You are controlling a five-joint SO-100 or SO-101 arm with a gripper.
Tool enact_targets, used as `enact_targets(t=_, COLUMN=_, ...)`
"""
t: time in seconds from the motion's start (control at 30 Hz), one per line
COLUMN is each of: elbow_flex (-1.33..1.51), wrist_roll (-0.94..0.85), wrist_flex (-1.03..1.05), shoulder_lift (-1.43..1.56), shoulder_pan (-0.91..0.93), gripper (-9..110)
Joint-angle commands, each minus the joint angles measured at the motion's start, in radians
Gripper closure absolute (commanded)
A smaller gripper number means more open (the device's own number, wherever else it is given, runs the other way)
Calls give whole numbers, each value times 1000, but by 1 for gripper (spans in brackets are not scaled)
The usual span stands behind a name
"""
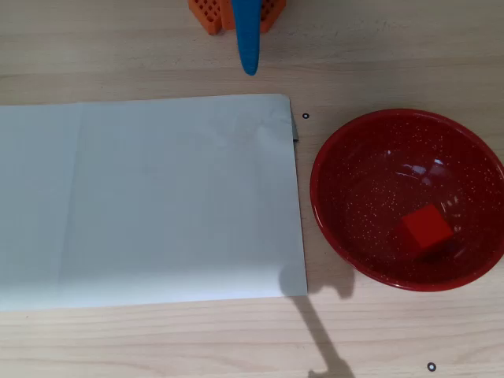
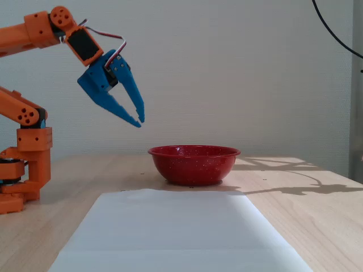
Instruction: Grasp the red cube and put it in the red bowl
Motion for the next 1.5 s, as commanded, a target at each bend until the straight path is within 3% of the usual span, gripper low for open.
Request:
enact_targets(t=0.0, elbow_flex=17, wrist_roll=-25, wrist_flex=-72, shoulder_lift=97, shoulder_pan=-20, gripper=101)
enact_targets(t=0.33, elbow_flex=522, wrist_roll=-40, wrist_flex=-479, shoulder_lift=345, shoulder_pan=-63, gripper=101)
enact_targets(t=0.63, elbow_flex=836, wrist_roll=-6, wrist_flex=-612, shoulder_lift=518, shoulder_pan=-77, gripper=101)
enact_targets(t=1.0, elbow_flex=836, wrist_roll=-84, wrist_flex=-210, shoulder_lift=614, shoulder_pan=-83, gripper=101)
enact_targets(t=1.47, elbow_flex=836, wrist_roll=-46, wrist_flex=-202, shoulder_lift=614, shoulder_pan=-44, gripper=101)
